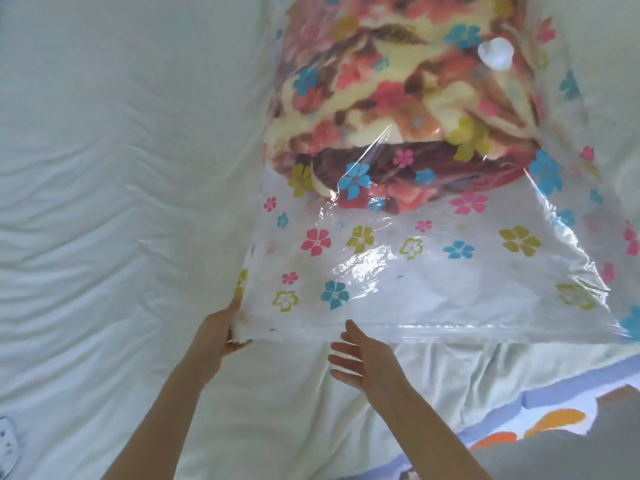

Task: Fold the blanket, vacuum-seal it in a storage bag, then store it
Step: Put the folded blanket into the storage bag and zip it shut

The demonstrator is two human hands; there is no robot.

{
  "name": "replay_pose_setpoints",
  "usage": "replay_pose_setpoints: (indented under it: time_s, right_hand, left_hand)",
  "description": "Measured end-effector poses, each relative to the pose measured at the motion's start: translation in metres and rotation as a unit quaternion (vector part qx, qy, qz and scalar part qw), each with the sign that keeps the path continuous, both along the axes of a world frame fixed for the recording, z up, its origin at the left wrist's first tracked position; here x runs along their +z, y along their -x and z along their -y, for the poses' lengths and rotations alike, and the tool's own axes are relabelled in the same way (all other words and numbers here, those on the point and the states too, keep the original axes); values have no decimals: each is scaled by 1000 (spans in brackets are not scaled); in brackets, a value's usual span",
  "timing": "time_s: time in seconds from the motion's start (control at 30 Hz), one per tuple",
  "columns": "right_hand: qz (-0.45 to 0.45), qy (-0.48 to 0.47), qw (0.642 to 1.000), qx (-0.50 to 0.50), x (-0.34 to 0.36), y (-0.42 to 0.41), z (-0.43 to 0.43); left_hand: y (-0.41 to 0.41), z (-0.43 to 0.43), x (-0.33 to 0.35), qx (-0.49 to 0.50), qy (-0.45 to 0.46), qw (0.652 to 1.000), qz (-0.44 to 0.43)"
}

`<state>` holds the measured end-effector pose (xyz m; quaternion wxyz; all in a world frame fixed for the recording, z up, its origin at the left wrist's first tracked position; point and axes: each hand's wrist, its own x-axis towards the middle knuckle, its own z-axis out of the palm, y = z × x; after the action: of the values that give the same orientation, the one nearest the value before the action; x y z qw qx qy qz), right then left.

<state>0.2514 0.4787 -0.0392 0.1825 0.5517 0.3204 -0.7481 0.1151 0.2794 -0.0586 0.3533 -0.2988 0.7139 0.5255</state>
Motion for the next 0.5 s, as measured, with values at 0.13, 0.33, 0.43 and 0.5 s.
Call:
replay_pose_setpoints:
  time_s: [0.13, 0.33, 0.43, 0.5]
  right_hand:
    - [-36, -54, 995, -78, -18, 28, 2]
    - [-45, -106, 983, -144, -3, 35, 2]
    - [-56, -137, 970, -195, 7, -8, 37]
    - [-18, -156, 962, -224, -8, -11, 54]
  left_hand:
    - [-18, 13, 3, -7, -32, 999, -37]
    - [-23, 21, 3, -66, -6, 993, -99]
    - [-16, 35, -1, -124, 4, 985, -116]
    - [-10, 45, -6, -145, 1, 983, -109]
